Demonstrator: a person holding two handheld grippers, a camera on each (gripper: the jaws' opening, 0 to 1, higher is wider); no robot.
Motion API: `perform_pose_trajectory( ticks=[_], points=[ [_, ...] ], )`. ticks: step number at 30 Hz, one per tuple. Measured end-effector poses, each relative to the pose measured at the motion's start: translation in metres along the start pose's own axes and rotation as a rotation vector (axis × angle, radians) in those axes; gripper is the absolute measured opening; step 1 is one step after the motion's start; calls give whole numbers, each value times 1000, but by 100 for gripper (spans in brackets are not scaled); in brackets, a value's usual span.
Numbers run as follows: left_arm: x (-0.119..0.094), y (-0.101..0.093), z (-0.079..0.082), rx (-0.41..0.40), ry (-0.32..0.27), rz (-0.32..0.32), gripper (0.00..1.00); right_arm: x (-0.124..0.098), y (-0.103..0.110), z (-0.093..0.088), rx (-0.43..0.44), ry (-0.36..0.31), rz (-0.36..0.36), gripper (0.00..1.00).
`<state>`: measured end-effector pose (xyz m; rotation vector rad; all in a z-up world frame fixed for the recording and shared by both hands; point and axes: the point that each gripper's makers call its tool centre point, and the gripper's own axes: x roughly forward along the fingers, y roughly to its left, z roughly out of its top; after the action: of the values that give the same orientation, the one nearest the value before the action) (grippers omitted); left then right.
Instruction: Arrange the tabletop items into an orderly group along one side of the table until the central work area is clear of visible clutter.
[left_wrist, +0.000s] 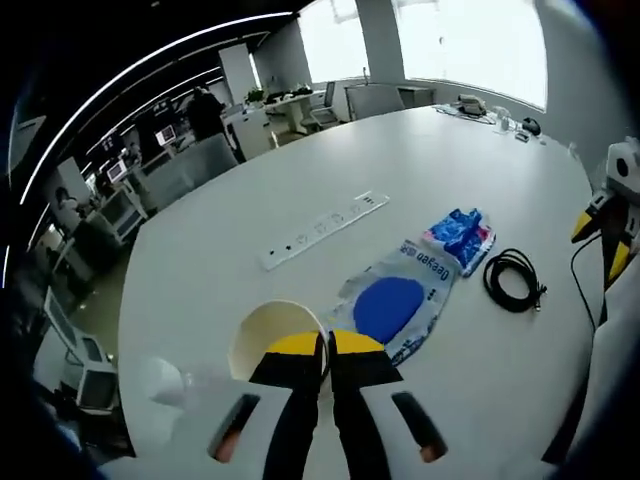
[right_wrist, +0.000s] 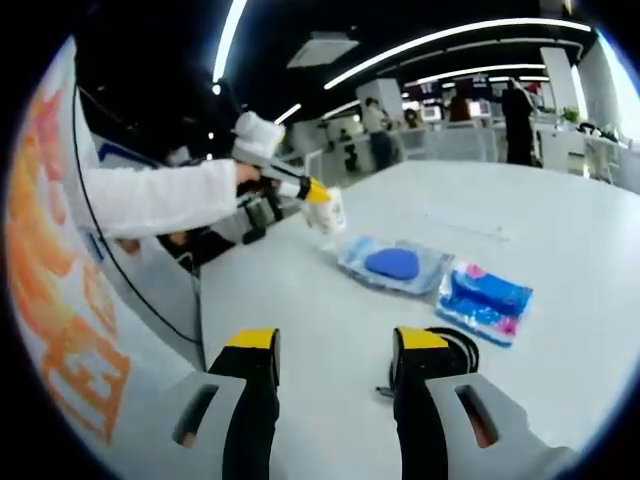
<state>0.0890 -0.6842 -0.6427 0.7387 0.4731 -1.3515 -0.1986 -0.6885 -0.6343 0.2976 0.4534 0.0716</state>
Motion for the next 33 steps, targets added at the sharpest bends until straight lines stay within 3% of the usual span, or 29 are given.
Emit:
perform_pose_trajectory(
  ticks=[5,7,14,33],
  points=[
    [15,4,-12,-45,15,-2,0,5,-6,0,14,12,-5,44],
    [20,5,-19,-15,39,10,0,8,-9,2,18,14,-9,43],
    [34,9,-32,-45,44,16,0,17,-19,12,35,-1,-21,43],
    [46,2,-45,-95,50,-14,0,21,-26,10,55,10,-30,44]
  ],
)
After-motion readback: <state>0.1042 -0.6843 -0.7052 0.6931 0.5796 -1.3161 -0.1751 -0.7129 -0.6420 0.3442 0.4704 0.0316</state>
